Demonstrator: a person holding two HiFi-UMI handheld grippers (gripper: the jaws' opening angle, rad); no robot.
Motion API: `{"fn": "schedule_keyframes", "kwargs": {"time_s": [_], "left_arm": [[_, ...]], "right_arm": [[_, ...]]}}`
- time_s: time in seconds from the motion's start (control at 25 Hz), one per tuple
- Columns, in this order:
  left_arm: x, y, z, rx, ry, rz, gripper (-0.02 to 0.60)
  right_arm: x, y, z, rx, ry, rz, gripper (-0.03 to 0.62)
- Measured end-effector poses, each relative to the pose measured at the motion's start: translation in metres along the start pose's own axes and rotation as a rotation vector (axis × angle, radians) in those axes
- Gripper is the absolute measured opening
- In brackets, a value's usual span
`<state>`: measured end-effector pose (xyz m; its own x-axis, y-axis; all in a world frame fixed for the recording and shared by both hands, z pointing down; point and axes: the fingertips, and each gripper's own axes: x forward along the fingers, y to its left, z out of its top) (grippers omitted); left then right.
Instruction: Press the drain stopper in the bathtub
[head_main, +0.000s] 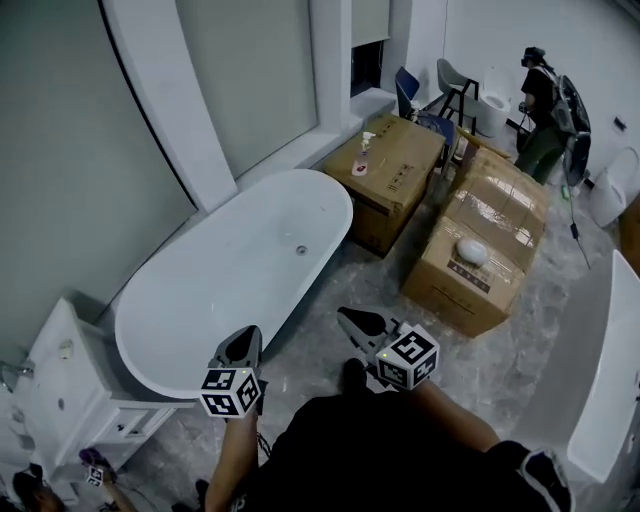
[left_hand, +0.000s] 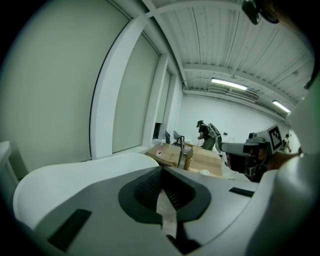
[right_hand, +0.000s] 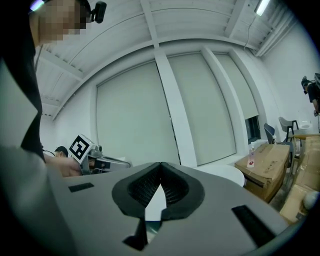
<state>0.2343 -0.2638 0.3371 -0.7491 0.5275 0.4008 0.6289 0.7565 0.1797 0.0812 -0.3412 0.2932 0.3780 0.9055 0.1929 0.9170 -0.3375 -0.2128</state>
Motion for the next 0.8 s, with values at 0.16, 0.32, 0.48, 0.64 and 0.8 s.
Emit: {"fn": "schedule_keyframes", "kwargs": {"time_s": [0.16,0.32,0.48,0.64,0.8], "left_arm": [[0.057,0.004,0.035,0.017,-0.002,0.006,0.015],[0.108,0.01,0.059,0.012,0.012,0.025,0.015],[0.161,0.011,0.075,0.014,0.05,0.021,0.014],[0.203,0.009,0.095,0.021,0.047,0.024,0.015],[0.23,0.008,0.106,0.017,0.047,0.02,0.015]], "right_arm": [[0.025,-0.057,0.02,0.011,-0.005,0.023,0.014],[0.043,-0.111,0.027,0.01,0.026,0.02,0.014],[0.058,-0.165,0.031,0.057,0.034,0.017,0.014],[0.065,-0.207,0.036,0.055,0.045,0.023,0.014],[0.071,-0.236,0.038,0.049,0.068,0.017,0.014]]}}
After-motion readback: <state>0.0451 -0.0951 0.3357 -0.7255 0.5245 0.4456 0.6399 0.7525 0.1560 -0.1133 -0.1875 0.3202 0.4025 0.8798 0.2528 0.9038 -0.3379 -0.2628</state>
